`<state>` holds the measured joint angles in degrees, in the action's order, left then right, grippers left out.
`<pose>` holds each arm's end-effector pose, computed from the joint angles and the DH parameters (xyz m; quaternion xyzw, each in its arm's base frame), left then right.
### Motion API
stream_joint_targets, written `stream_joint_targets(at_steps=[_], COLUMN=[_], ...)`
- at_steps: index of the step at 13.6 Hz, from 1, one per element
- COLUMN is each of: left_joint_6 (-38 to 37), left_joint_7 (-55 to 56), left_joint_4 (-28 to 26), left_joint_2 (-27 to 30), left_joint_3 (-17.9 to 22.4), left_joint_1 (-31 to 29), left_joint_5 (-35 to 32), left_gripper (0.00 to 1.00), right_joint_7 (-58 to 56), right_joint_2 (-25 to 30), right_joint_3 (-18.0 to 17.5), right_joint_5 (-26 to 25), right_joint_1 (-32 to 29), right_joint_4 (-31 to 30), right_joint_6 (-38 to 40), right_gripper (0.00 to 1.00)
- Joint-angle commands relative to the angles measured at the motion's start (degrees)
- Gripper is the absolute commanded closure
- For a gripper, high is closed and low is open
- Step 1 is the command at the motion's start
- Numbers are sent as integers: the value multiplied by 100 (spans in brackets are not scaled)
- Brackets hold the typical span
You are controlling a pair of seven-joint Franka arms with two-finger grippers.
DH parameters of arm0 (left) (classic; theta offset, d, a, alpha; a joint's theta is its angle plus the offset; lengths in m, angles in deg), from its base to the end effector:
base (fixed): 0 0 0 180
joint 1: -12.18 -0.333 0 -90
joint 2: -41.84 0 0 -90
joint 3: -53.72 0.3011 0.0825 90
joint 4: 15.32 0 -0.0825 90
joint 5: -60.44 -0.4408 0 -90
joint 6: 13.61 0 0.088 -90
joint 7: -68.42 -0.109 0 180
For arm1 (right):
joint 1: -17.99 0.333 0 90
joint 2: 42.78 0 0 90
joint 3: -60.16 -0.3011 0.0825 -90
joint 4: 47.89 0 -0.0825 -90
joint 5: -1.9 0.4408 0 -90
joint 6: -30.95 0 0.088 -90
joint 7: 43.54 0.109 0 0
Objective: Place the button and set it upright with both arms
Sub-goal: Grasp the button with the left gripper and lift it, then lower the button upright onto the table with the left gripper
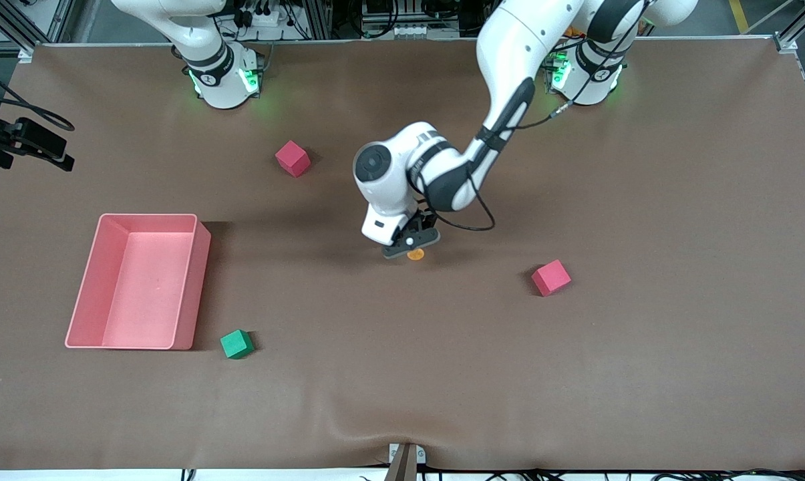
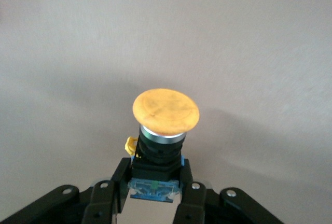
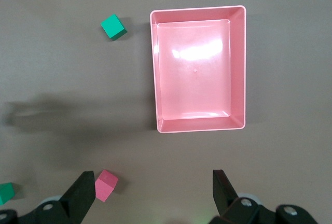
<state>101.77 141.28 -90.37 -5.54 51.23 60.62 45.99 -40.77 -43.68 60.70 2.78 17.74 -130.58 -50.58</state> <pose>0.5010 -0.5832 0.1920 -0.9845 -0.1350 -0.0543 0.0975 0.6000 -0.0064 0.6519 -0.9994 0.0301 0.0181 0.0072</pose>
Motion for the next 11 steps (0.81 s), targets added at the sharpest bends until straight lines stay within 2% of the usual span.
stream_joint_targets(at_steps=[1,5,11], left_joint_6=[561,890,995], left_joint_7=[857,2466,4926], left_joint_4=[26,-10,-45], left_joint_2=[18,-157,-544], left_joint_3=[99,73,47], left_joint_1=[402,745,1325], left_joint_5=[-846,-2927,-5231], left_gripper=[100,100,100], right_joint_7=[4,-13,-66], right_joint_2=[29,20,20], right_joint_3=[-19,-10,-19], right_joint_5=[-36,-36,-35], right_joint_1=[-10,25,7], right_joint_4=[-36,-36,-45], right_joint_6=[-91,-100,-82], right_gripper=[0,0,0])
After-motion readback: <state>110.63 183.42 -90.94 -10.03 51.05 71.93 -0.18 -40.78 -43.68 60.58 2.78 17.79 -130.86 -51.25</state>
